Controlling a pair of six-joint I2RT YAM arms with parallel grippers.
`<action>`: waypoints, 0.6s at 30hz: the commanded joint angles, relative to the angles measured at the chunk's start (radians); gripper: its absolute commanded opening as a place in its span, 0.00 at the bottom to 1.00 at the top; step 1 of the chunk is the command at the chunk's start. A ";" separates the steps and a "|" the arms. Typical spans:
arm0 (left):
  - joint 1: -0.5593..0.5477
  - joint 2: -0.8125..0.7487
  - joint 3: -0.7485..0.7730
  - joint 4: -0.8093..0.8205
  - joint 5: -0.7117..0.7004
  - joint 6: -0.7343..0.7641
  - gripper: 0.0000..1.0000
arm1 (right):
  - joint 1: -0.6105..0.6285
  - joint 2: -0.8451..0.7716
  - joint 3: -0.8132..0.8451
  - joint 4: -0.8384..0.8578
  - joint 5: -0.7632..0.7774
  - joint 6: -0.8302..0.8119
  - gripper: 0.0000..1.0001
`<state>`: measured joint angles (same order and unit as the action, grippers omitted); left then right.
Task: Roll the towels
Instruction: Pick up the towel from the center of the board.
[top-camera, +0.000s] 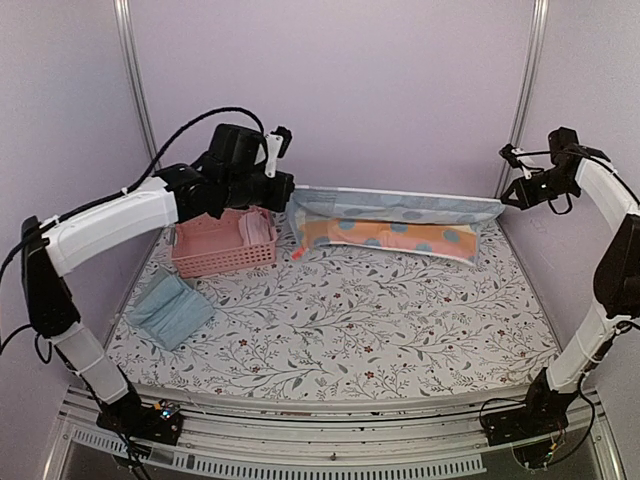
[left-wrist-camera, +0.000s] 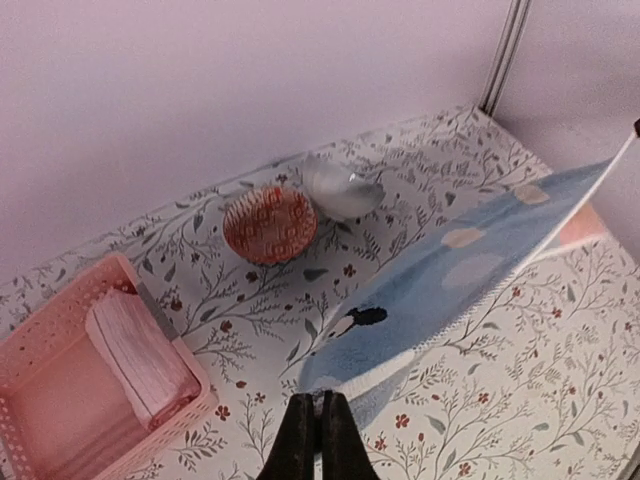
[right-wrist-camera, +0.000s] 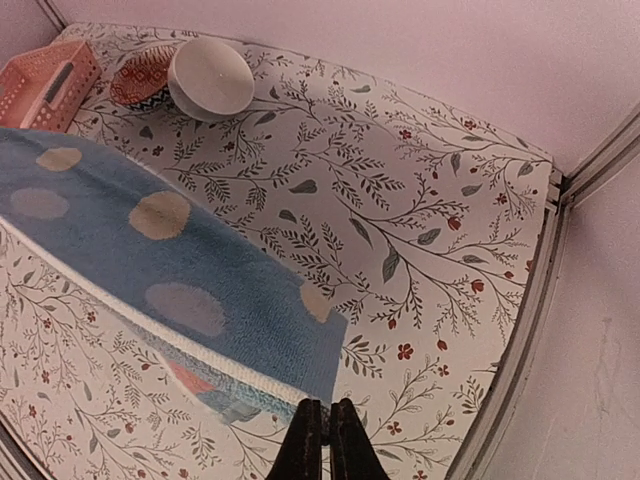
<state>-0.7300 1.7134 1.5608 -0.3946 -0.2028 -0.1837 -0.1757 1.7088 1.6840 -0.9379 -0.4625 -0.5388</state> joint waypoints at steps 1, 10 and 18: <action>-0.002 -0.141 -0.115 0.140 -0.025 0.035 0.00 | -0.029 -0.130 -0.004 -0.009 -0.077 0.026 0.02; -0.117 -0.469 -0.404 0.374 0.046 0.183 0.00 | -0.031 -0.356 -0.090 -0.074 -0.219 0.011 0.02; -0.343 -0.801 -0.711 0.490 0.017 0.125 0.00 | -0.032 -0.707 -0.310 -0.157 -0.262 -0.032 0.02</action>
<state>-0.9890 1.0111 0.9203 -0.0101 -0.1696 -0.0330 -0.2035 1.1412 1.4361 -1.0191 -0.6758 -0.5426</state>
